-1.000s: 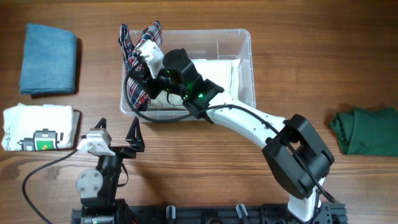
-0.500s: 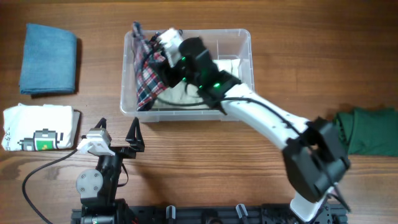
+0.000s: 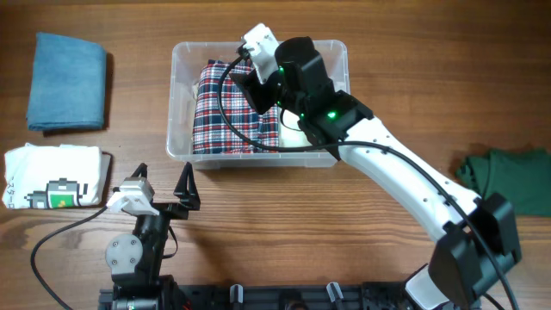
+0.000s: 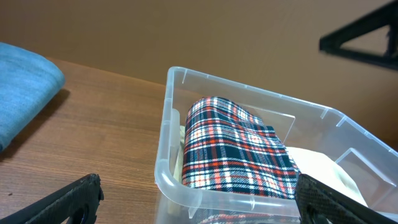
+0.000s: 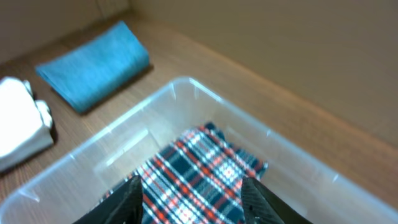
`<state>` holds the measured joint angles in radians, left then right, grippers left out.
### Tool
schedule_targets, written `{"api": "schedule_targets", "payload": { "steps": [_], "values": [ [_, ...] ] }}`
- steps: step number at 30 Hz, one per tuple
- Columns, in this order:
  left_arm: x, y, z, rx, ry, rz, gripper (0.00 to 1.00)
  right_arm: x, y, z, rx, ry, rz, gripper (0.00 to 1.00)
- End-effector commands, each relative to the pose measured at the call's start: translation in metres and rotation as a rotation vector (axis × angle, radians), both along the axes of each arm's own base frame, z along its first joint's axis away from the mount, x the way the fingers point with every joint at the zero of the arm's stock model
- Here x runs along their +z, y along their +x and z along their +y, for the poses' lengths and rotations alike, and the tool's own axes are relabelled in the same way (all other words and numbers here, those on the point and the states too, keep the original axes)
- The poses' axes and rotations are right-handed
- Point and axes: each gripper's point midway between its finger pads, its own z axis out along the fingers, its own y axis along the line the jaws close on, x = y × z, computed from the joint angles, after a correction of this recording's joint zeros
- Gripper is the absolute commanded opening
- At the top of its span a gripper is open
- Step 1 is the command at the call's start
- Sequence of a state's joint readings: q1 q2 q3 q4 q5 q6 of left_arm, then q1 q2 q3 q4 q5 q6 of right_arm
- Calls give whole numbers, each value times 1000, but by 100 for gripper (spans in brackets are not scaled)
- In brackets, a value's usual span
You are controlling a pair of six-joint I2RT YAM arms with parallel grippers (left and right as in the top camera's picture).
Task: Pack container
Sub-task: 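Lower the plaid shirt into the bin beside the cream cloth and release, then move the right gripper to the dark green shirt and grasp it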
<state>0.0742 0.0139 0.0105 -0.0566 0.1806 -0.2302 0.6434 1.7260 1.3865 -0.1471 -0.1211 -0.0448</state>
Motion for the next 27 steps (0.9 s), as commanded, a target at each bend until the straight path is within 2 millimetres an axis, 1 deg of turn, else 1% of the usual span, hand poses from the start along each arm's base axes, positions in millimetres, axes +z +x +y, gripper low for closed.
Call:
{"api": "schedule_targets", "payload": {
  "steps": [1, 2, 4, 5, 6, 8, 10, 11, 13, 15, 17, 18, 19, 20, 21, 22, 24, 25, 27],
  "values": [
    [-2, 0, 0, 1, 16, 0, 100, -35, 14, -16, -95, -74, 68, 48],
    [-2, 0, 0, 1, 16, 0, 100, -42, 16, -24, -128, -88, 97, 48],
    [-2, 0, 0, 1, 16, 0, 100, -48, 19, -35, -161, -98, 129, 46],
    [-2, 0, 0, 1, 16, 0, 100, -52, 21, -45, -186, -100, 155, 45],
    [-2, 0, 0, 1, 16, 0, 100, -51, 22, -51, -201, -94, 166, 45],
    [-2, 0, 0, 1, 16, 0, 100, -40, 24, -65, -249, -51, 191, 46],
    [-2, 0, 0, 1, 16, 0, 100, -7, 24, -90, -270, 28, 188, 51],
    [-2, 0, 0, 1, 16, 0, 100, 6, 24, -103, -289, 54, 184, 52],
    [-2, 0, 0, 1, 16, 0, 100, 38, 22, -152, -374, 133, 193, 57],
    [-2, 0, 0, 1, 16, 0, 100, 55, 13, -194, -427, 191, 229, 64],
    [-2, 0, 0, 1, 16, 0, 100, 61, 3, -232, -501, 247, 283, 75],
    [-2, 0, 0, 1, 16, 0, 100, 62, -6, -259, -557, 305, 344, 81],
    [-2, 0, 0, 1, 16, 0, 100, 62, -13, -277, -584, 353, 386, 91],
    [-2, 0, 0, 1, 16, 0, 100, 62, -16, -287, -596, 379, 409, 94],
    [-2, 0, 0, 1, 16, 0, 100, 61, -22, -305, -633, 429, 450, 96],
    [-2, 0, 0, 1, 16, 0, 100, 57, -28, -328, -703, 483, 501, 98],
    [-2, 0, 0, 1, 16, 0, 100, 44, -42, -364, -833, 530, 572, 99],
    [-2, 0, 0, 1, 16, 0, 100, 36, -50, -386, -939, 554, 612, 100],
    [-2, 0, 0, 1, 16, 0, 100, 22, -68, -423, -1137, 591, 667, 100]
  ]
}}
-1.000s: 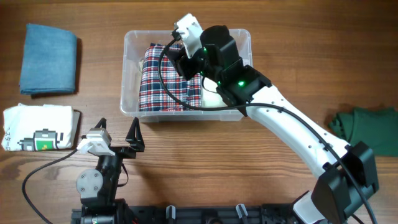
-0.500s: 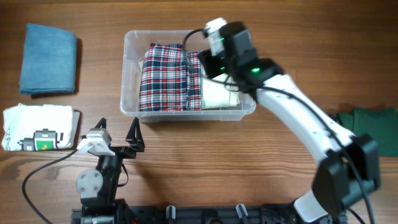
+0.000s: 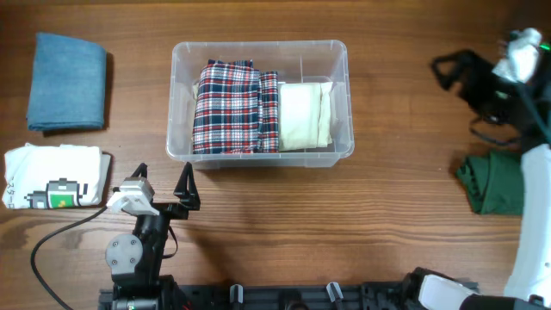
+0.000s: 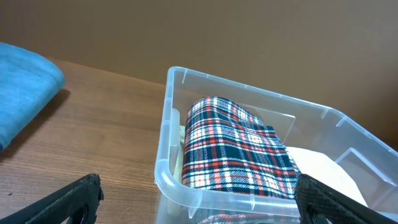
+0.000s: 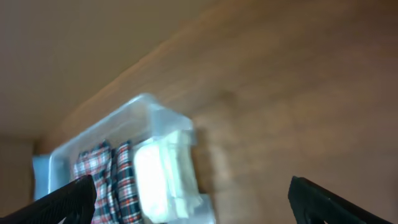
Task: Pack container
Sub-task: 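Move the right gripper to the dark green shirt and grasp it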
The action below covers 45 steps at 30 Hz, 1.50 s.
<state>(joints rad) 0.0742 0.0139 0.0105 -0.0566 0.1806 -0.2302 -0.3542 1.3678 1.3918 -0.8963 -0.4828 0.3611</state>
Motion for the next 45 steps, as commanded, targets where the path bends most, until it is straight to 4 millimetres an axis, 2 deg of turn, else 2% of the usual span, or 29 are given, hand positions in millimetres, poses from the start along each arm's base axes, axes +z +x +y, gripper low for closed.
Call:
{"api": "schedule_targets", "payload": {
  "steps": [1, 2, 5, 7, 11, 17, 21, 24, 28, 34, 45],
  "values": [
    [-2, 0, 0, 1, 16, 0, 100, -14, -30, -60, -329, 98, 130, 100],
    [-2, 0, 0, 1, 16, 0, 100, -22, -46, -83, -456, 114, 182, 100],
    [-2, 0, 0, 1, 16, 0, 100, -36, -82, -126, -682, 168, 256, 100],
    [-2, 0, 0, 1, 16, 0, 100, -46, -95, -142, -760, 196, 271, 100],
    [-2, 0, 0, 1, 16, 0, 100, -84, -123, -166, -909, 266, 316, 100],
    [-2, 0, 0, 1, 16, 0, 100, -153, -149, -169, -1002, 306, 387, 100],
    [-2, 0, 0, 1, 16, 0, 100, -181, -164, -167, -1040, 276, 434, 100],
    [-2, 0, 0, 1, 16, 0, 100, -186, -169, -169, -1057, 273, 444, 100],
    [-2, 0, 0, 1, 16, 0, 100, -189, -185, -181, -1108, 222, 464, 100],
    [-2, 0, 0, 1, 16, 0, 100, -195, -185, -189, -1070, 185, 462, 100],
    [-2, 0, 0, 1, 16, 0, 100, -227, -190, -192, -1022, 163, 561, 100]
  ]
}}
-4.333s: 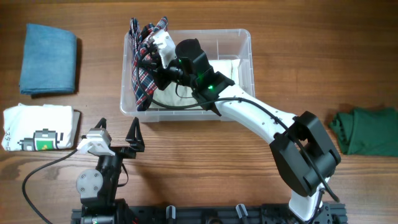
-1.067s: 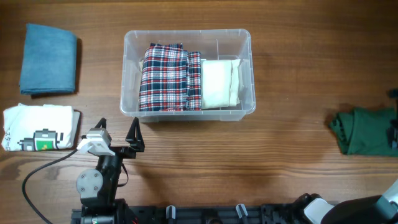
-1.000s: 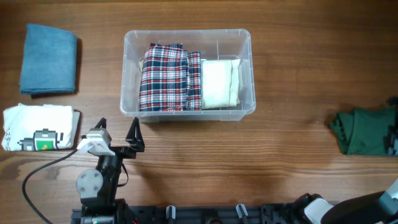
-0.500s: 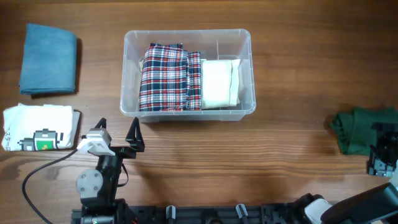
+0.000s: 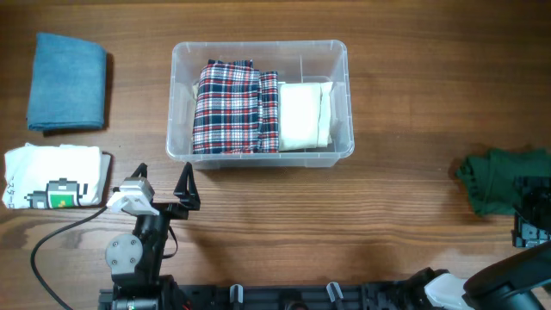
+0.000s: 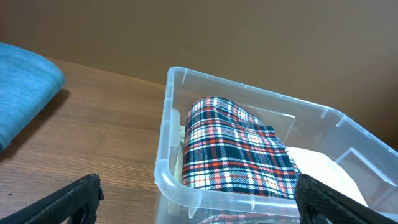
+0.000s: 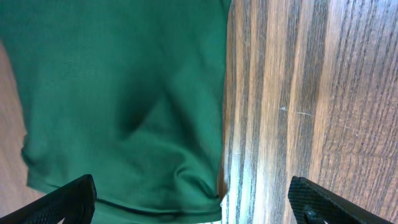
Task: Pack container
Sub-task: 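Move the right gripper to the dark green shirt and grasp it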
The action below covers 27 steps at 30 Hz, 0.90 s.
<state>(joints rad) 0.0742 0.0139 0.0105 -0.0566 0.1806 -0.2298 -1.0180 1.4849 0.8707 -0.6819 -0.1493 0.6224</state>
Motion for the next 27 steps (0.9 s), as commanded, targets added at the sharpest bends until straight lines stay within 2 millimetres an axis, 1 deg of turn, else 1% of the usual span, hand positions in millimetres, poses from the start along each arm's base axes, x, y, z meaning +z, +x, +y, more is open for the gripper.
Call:
{"api": "schedule_targets", "payload": {
  "steps": [1, 8, 11, 13, 15, 23, 27],
  "values": [
    [-2, 0, 0, 1, 16, 0, 100, -13, -7, -1, 13, 0, 45, 100],
    [-2, 0, 0, 1, 16, 0, 100, -25, -2, -11, 83, -26, 57, 100],
    [-2, 0, 0, 1, 16, 0, 100, -27, 12, -16, 183, -60, 8, 100],
    [-2, 0, 0, 1, 16, 0, 100, -28, 17, -18, 201, -68, -10, 100],
    [-2, 0, 0, 1, 16, 0, 100, -33, 19, -17, 205, -52, -22, 100],
    [-2, 0, 0, 1, 16, 0, 100, -58, 16, -9, 195, 27, 4, 100],
    [-2, 0, 0, 1, 16, 0, 100, -72, 26, -1, 213, 47, -67, 100]
  ]
}}
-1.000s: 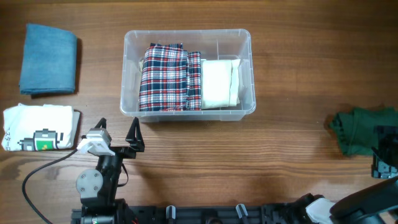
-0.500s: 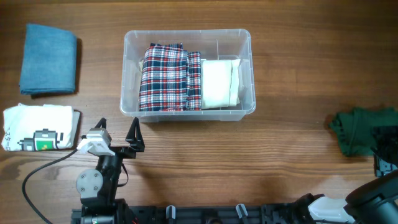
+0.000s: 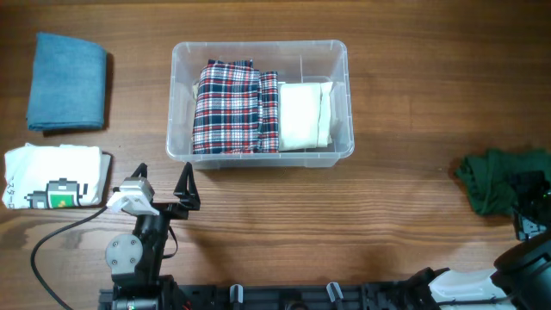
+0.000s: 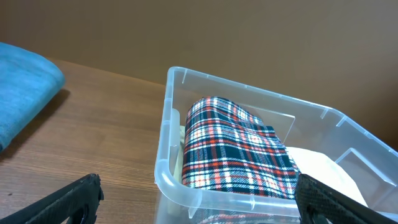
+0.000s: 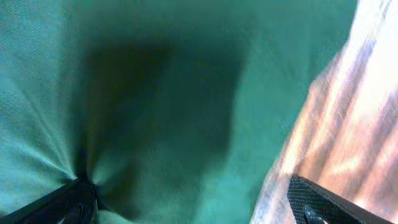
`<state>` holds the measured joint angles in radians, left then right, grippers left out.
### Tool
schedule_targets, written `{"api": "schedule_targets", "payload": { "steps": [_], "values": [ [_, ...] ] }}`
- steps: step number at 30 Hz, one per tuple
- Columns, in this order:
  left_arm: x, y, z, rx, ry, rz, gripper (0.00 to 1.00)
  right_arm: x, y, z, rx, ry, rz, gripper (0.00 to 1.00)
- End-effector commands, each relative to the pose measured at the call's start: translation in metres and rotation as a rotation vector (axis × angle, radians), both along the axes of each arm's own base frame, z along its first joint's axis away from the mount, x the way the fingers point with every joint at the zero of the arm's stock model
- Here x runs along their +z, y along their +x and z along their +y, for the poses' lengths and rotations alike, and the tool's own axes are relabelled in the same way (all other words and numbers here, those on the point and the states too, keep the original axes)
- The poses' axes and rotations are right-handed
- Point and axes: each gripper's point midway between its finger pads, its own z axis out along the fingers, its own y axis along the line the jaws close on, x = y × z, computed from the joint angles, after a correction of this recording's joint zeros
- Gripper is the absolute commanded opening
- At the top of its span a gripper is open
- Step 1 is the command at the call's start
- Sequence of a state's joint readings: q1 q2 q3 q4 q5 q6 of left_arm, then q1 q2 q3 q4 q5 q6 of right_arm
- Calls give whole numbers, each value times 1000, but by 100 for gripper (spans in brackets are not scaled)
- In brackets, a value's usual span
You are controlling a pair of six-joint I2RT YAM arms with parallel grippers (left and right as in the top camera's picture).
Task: Pack container
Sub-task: 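Move the right gripper to the dark green shirt and grasp it, then lift the green shirt with the right gripper and carry it over the bin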
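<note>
A clear plastic container (image 3: 343, 95) stands mid-table and holds a folded plaid cloth (image 3: 234, 105) beside a cream cloth (image 3: 303, 114). A crumpled green cloth (image 3: 492, 179) lies at the far right. My right gripper (image 3: 529, 205) is down on its right part, open. In the right wrist view the green cloth (image 5: 161, 93) fills the frame, and the left fingertip (image 5: 69, 200) digs into gathered creases. My left gripper (image 3: 164, 184) is open and empty near the front edge, facing the container (image 4: 186, 186) and the plaid cloth (image 4: 233, 146).
A folded blue cloth (image 3: 67, 81) lies at the back left. In front of it sits a folded white shirt with a printed picture (image 3: 53, 177). Bare wooden table (image 3: 405, 207) stretches between the container and the green cloth.
My right gripper has come down from above the green cloth onto it; the cloth now fills the wrist view and creases at one fingertip. The left arm has not moved.
My right gripper was open over the plaid cloth in the container. Then it was at the table's far right back, with the plaid and cream cloths left in the container. Then it hung over the green cloth, and now it rests on it.
</note>
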<state>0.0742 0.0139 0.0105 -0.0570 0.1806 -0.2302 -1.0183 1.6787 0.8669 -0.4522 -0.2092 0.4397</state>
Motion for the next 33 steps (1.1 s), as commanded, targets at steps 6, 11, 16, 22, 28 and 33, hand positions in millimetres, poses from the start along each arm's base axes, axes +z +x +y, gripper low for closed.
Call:
{"api": "schedule_targets", "payload": {
  "steps": [6, 11, 16, 22, 28, 33],
  "values": [
    [-2, 0, 0, 1, 16, -1, 100, -49, 16, 43, 76, 105, -188, 100],
    [-2, 0, 0, 1, 16, 0, 100, -49, 25, 57, 86, 143, -265, 95],
    [-2, 0, 0, 1, 16, 0, 100, -44, 39, 69, 143, 163, -304, 81],
    [-2, 0, 0, 1, 16, -1, 100, -39, 54, 73, 205, 132, -335, 33],
    [-2, 0, 0, 1, 16, 0, 100, -19, 73, 70, 278, 104, -428, 10],
    [-2, 0, 0, 1, 16, -1, 100, 39, 107, 70, 424, 2, -516, 8]
  ]
}}
